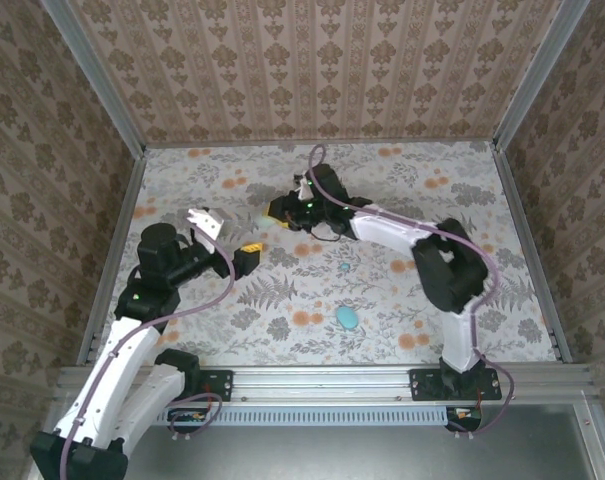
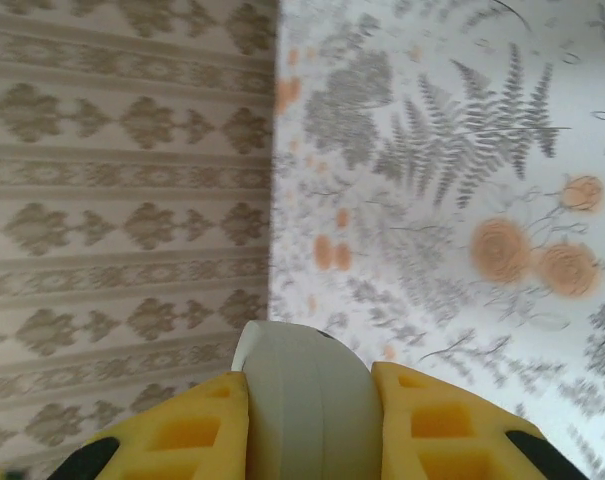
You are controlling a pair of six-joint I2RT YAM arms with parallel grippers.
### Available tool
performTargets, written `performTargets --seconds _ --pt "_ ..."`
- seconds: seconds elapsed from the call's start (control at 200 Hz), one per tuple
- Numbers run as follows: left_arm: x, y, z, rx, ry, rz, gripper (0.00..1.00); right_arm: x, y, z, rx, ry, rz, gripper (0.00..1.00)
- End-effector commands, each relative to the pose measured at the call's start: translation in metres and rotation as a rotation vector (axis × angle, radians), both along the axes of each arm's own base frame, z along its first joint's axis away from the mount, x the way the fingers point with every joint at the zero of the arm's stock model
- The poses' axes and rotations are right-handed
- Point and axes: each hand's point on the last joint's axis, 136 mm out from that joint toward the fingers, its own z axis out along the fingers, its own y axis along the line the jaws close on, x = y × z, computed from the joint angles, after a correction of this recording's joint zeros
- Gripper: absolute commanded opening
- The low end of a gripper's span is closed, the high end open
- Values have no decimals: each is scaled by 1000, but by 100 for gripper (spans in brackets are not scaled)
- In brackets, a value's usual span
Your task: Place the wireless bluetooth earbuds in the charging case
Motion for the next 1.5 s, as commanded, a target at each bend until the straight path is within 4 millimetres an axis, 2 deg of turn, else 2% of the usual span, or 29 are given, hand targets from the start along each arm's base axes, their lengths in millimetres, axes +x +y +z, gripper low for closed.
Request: performTargets --seconds 0.0,0.1,0.24,0.355,0.415,0.545,0.735,0.825,0.93,0.965,1.115,1.195,1.265,1.35,1.495 --pt "3 12 -15 -8 75 78 100 20 18 -29 -8 -3 25 18" --pt "3 14 -21 -14 95 88 100 29 28 -62 -28 40 39 19" --pt "5 18 -24 2 85 105 100 32 26 -98 -85 81 36 21" --pt "7 20 -23 10 68 116 100 26 14 -114 -179 90 33 31" --pt "8 21 -23 12 64 117 100 21 3 -120 -246 104 28 40" --pt "12 21 -23 9 64 117 100 14 -19 -106 -356 71 22 50" --pt "17 15 -22 -1 76 89 100 -1 -49 -44 -467 -67 48 57" --pt "17 8 -18 -12 77 46 100 -20 -71 -24 -517 -117 64 58" --pt "12 -6 -18 -24 86 -50 100 -55 -104 -15 -596 -144 102 59" --pt "12 -9 -21 -25 95 -63 100 -68 -117 -16 -627 -151 111 59" --pt "3 -42 -37 -11 117 -191 99 -136 -192 -47 -831 -74 138 62" --pt "0 -64 -49 21 133 -240 98 -167 -214 -57 -872 -35 155 63" --pt "-3 -83 -57 38 149 -291 97 -185 -220 -54 -879 -60 167 65" --pt "-5 -101 -63 51 155 -331 97 -198 -218 -60 -896 -93 199 66" --pt "-6 -114 -68 64 158 -358 97 -209 -204 -81 -930 -85 288 67"
